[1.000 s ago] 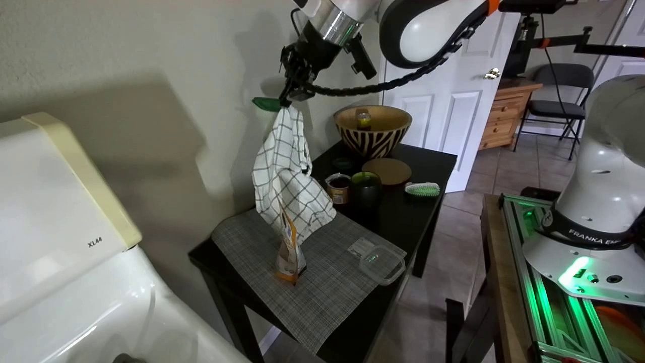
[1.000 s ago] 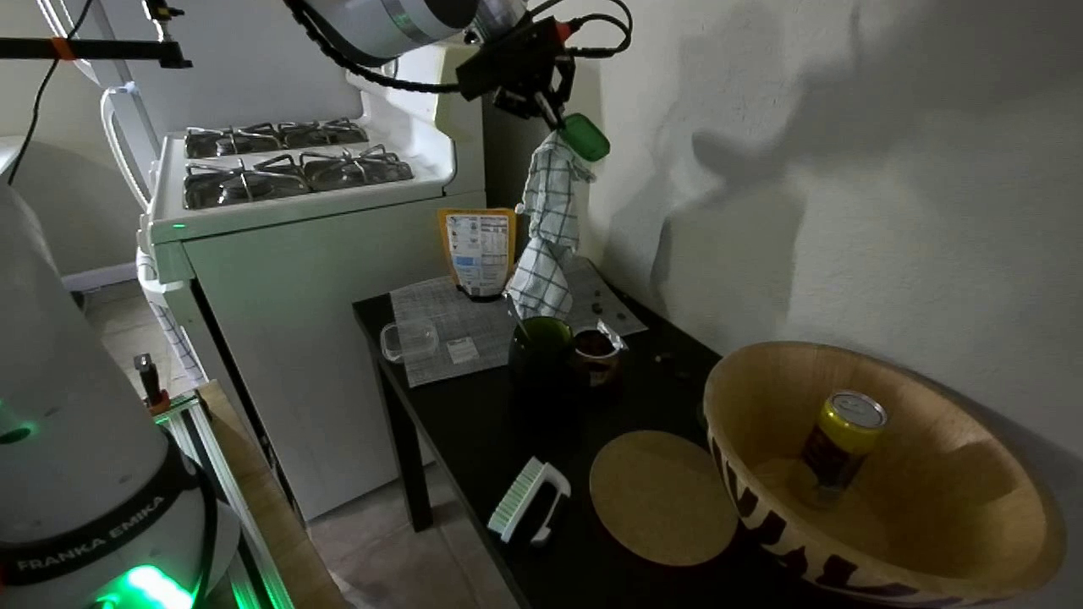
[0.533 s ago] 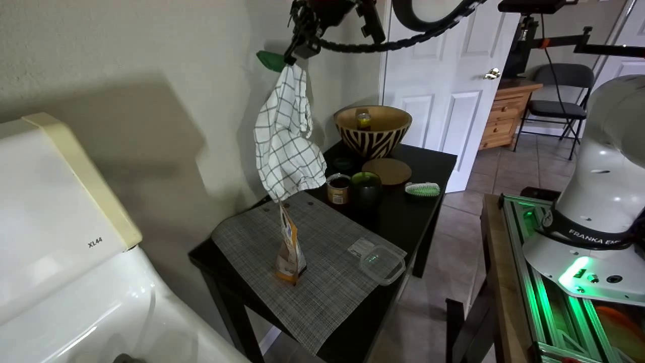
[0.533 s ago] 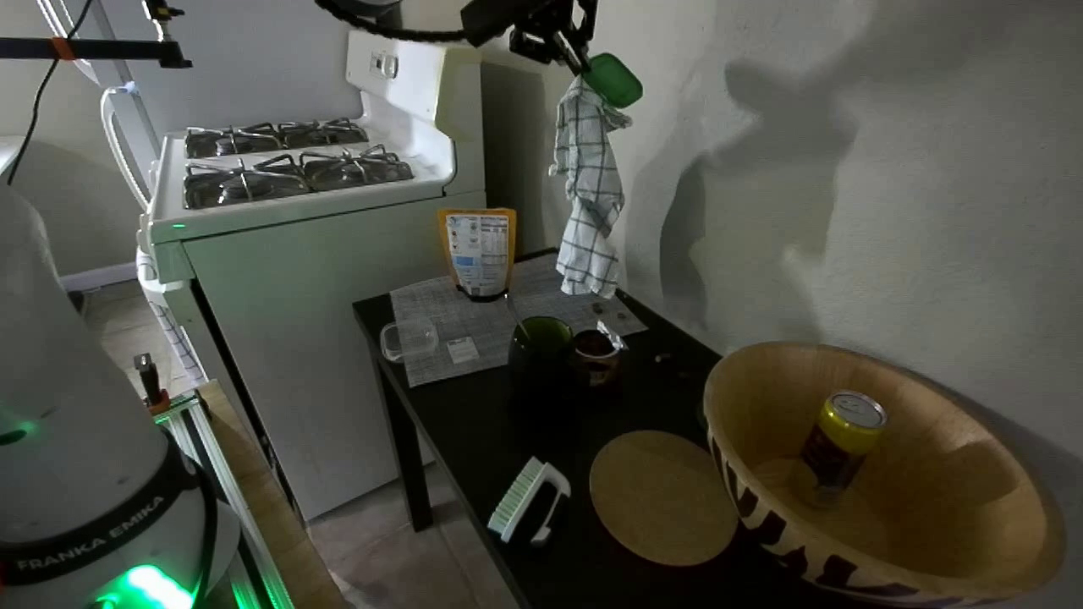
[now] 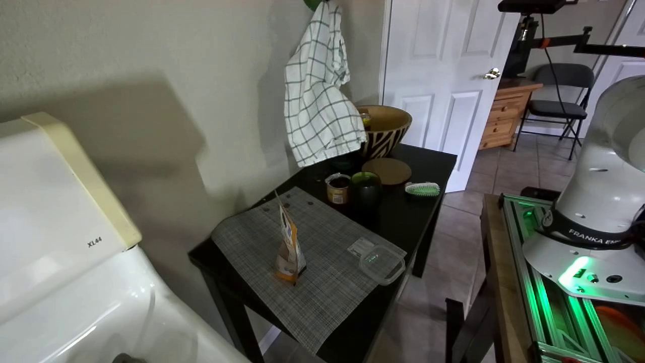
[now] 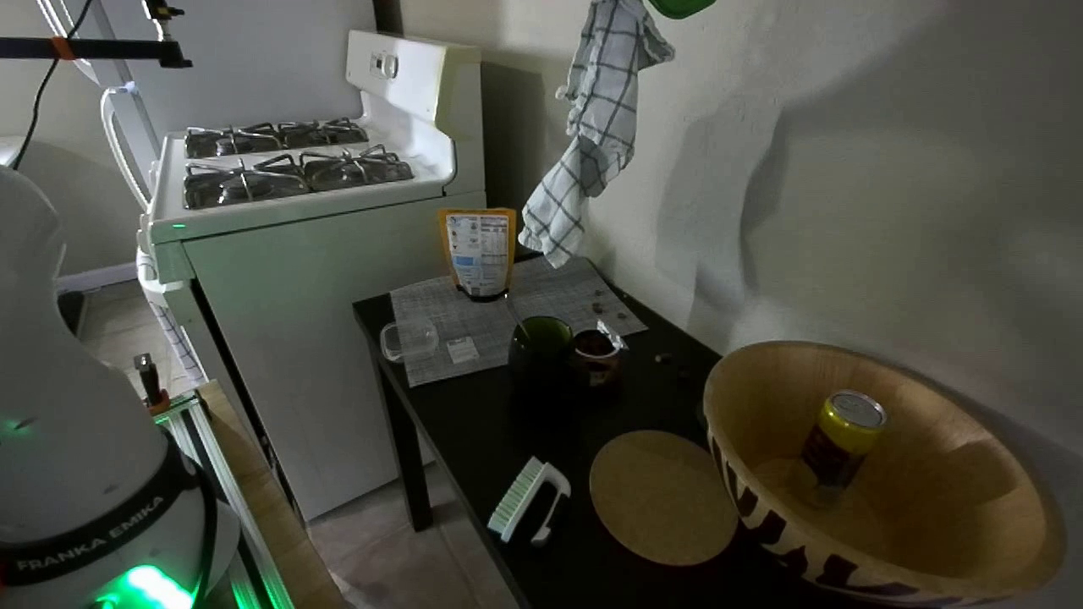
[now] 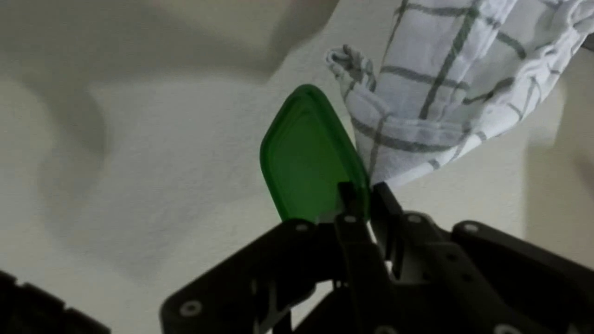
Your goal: Put the towel in the bowl
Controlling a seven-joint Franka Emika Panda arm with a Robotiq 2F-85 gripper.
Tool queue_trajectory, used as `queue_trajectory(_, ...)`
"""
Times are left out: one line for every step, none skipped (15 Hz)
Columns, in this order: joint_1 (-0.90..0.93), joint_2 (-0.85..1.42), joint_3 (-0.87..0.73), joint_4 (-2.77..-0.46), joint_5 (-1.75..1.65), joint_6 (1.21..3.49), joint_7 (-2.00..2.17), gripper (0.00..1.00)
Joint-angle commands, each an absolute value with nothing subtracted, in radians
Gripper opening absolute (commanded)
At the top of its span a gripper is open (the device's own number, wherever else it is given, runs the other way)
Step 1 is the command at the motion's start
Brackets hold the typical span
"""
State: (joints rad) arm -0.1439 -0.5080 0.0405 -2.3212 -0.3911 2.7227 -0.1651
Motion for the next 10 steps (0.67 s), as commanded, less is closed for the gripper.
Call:
queue_trajectory(-0.210,-0.493,0.024,-2.276,-0.410,2.654,-0.111,0.03)
queue_trajectory(-0.220,-0.474,0.014,-2.255,-0.404,2.637,-0.109,0.03)
queue_trajectory(-0.210,-0.455,-0.005,-2.245,-0.383,2.605,-0.125,0.03)
queue_trajectory(-0.198,-0.493,-0.003,-2.280,-0.398,2.648,-0.138,0.03)
queue_trajectory(-0.199,-0.485,-0.012,-2.275,-0.397,2.643,-0.139,0.12)
queue_trajectory(-0.199,-0.482,-0.014,-2.275,-0.397,2.643,-0.139,0.12)
queue_trajectory(-0.197,-0.481,-0.013,-2.275,-0.397,2.643,-0.139,0.12)
queue_trajectory(-0.194,-0.483,-0.012,-2.275,-0.397,2.643,-0.139,0.03)
queue_trajectory(-0.183,-0.479,-0.017,-2.274,-0.375,2.620,-0.139,0.03)
queue_trajectory(-0.219,-0.469,-0.006,-2.266,-0.412,2.650,-0.106,0.03)
